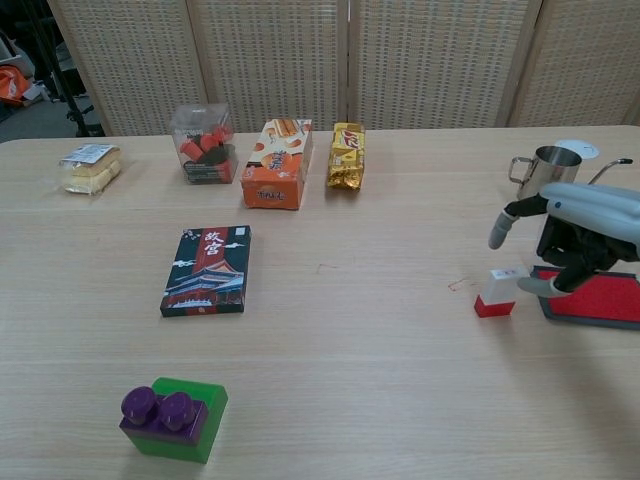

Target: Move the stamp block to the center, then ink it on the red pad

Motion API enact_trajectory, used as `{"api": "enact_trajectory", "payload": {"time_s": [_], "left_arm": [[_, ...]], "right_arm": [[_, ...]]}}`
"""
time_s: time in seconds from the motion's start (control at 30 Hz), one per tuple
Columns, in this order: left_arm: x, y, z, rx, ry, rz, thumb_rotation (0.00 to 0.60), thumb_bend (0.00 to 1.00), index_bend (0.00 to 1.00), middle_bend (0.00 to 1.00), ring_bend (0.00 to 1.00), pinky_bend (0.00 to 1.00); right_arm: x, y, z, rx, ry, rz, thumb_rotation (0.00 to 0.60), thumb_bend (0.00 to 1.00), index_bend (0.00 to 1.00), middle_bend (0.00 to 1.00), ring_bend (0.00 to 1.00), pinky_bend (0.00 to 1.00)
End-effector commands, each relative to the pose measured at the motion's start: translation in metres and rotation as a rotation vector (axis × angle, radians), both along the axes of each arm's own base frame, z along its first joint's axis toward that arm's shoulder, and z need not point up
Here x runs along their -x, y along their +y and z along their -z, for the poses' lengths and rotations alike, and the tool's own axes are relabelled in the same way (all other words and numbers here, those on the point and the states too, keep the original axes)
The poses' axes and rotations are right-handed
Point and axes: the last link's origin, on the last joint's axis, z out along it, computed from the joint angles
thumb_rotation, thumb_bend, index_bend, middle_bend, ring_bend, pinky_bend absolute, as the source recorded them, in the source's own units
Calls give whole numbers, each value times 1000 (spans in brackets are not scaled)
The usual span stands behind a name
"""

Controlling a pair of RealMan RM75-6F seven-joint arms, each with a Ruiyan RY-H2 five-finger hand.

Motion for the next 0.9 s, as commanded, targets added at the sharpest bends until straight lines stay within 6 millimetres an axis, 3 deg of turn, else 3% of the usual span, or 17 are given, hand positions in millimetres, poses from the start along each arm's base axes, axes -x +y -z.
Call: {"api": "enact_trajectory", "payload": {"time_s": [0.03,0.1,0.17,0.2,0.23,0.3,0.33,0.4,0.5,0.63,0.9], "left_arm": [[1,-3,-4,-9,-6,3,600,0,0,0,0,0],[2,-6,-5,-10,-8,5,600,0,0,0,0,0],[4,-10,-6,-10,-13,7,600,0,0,0,0,0],[5,-15,-7,-17,-20,11,600,0,0,0,0,0],[7,-19,-7,-25,-21,20,600,0,0,0,0,0],[9,-27,-6,-33,-22,37,600,0,0,0,0,0],[10,-29,-5,-32,-23,41,600,0,0,0,0,0],[13,-36,-4,-30,-28,52,600,0,0,0,0,0],[19,-44,-4,-40,-19,59,600,0,0,0,0,0],[26,-56,-5,-53,-10,63,600,0,0,0,0,0],[33,-66,-7,-76,1,76,600,0,0,0,0,0]], "right_arm": [[-7,7,-26,78,5,-63,600,363,307,926,1000,1000],[-9,12,-41,130,4,-104,600,363,290,886,966,1000],[-9,18,-56,190,-12,-142,600,333,283,795,835,974],[-1,26,-79,286,-8,-165,600,287,274,696,651,875],[7,35,-89,314,11,-173,600,214,254,559,422,724],[19,47,-103,360,45,-182,600,73,194,290,96,427],[22,49,-106,373,52,-183,600,19,151,146,21,298],[34,60,-115,409,66,-172,600,0,81,22,0,162],[51,72,-122,426,89,-123,600,0,12,0,0,72],[71,84,-125,430,101,-72,600,0,0,0,0,12],[83,95,-130,484,65,-71,600,0,0,0,0,5]]}}
